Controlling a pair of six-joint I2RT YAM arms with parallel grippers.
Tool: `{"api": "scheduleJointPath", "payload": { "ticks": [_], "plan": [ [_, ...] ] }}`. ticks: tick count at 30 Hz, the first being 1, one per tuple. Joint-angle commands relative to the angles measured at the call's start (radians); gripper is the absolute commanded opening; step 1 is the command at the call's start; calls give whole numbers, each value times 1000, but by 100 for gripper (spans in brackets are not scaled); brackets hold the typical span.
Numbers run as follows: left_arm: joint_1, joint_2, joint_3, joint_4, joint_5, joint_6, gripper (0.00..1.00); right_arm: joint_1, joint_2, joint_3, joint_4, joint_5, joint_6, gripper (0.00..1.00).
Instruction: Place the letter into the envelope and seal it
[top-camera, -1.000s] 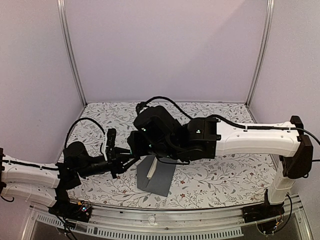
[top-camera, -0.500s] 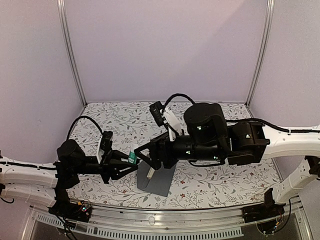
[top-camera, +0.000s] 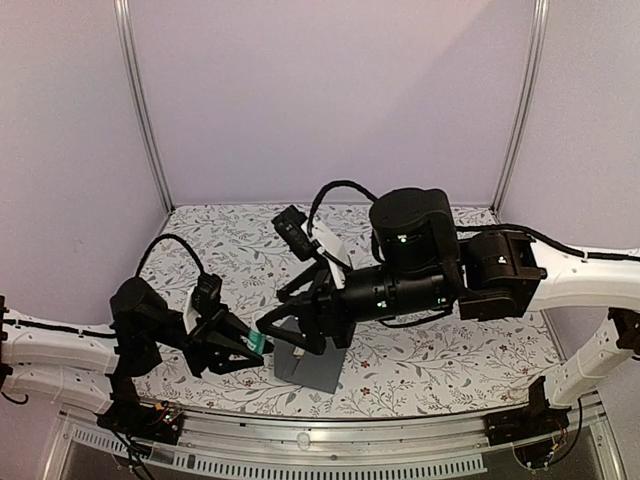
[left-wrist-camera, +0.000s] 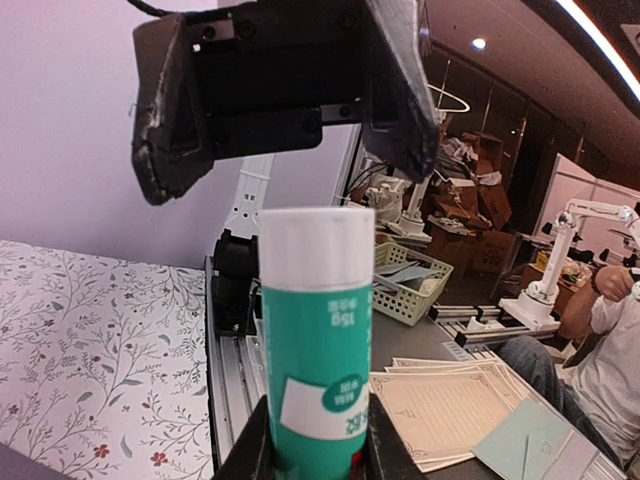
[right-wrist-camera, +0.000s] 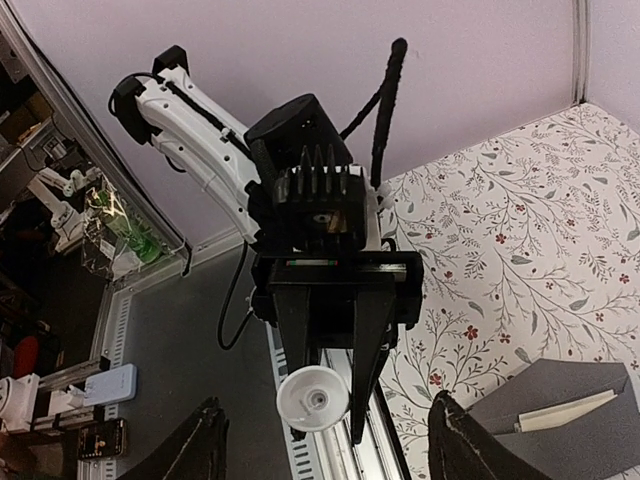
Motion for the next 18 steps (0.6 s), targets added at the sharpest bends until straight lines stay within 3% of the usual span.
{"api": "scheduleJointPath", "payload": {
  "ticks": [1,15,18],
  "plan": [
    [8,19,45,-38,32,18,0,5,65,120,-179,-30,-77,65],
    [6,64,92,-177,-12,96,0,5,248,358,-525,-59,-28,56],
    [6,75,95,-180,-16,100,0,4,280,387,-561,-56,-23,49]
  ]
}}
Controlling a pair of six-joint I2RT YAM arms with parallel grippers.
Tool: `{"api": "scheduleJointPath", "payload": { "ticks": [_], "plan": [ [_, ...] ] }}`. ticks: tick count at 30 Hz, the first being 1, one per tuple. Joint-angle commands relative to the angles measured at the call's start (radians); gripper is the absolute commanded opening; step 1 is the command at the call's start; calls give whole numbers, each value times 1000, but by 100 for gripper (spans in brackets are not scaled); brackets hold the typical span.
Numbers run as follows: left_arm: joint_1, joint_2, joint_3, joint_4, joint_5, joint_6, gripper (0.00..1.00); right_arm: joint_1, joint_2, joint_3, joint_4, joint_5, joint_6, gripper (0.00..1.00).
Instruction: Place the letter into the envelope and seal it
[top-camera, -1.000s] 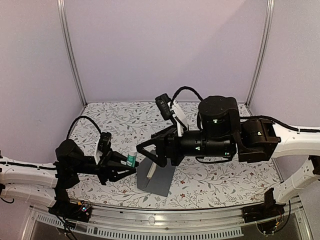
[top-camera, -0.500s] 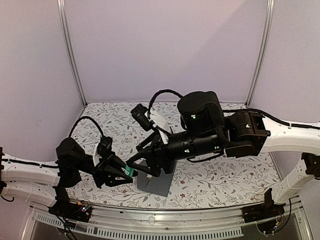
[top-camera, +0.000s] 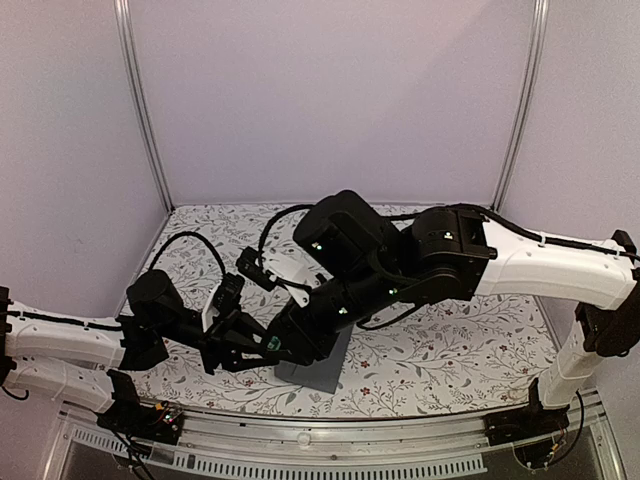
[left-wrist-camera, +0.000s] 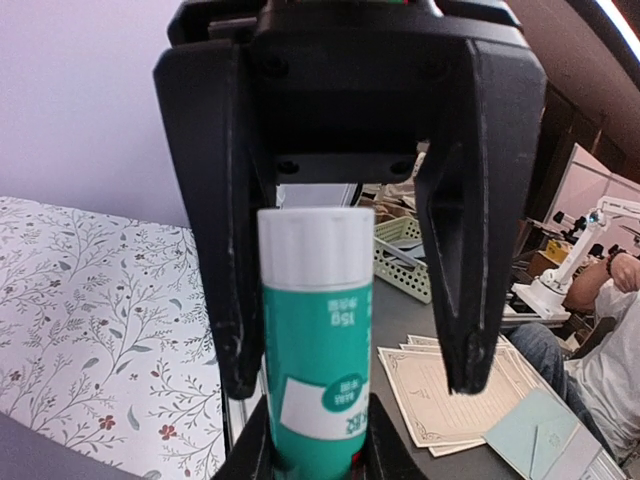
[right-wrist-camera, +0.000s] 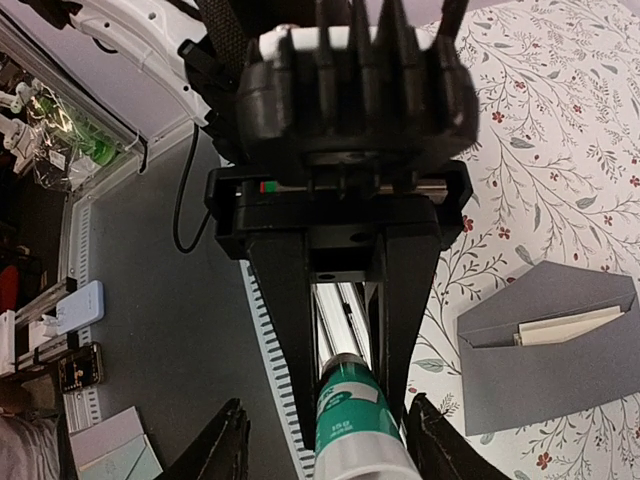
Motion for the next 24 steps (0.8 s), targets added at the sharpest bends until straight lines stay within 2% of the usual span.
{"api": "scheduleJointPath", "payload": {
  "ticks": [1,6,16,24],
  "plan": [
    [7,16,29,-25,-16,29,0,4,45,54,-101,-9,16,48],
    [6,20,32,-36,-22,35,0,3,55,55,-103,-1,20,40],
    [4,20,35,-48,-31,43,0,-2,49,47,-72,39,37,39],
    [2,17,35,-49,-34,45,0,-32,28,23,-39,71,80,30]
  ]
}}
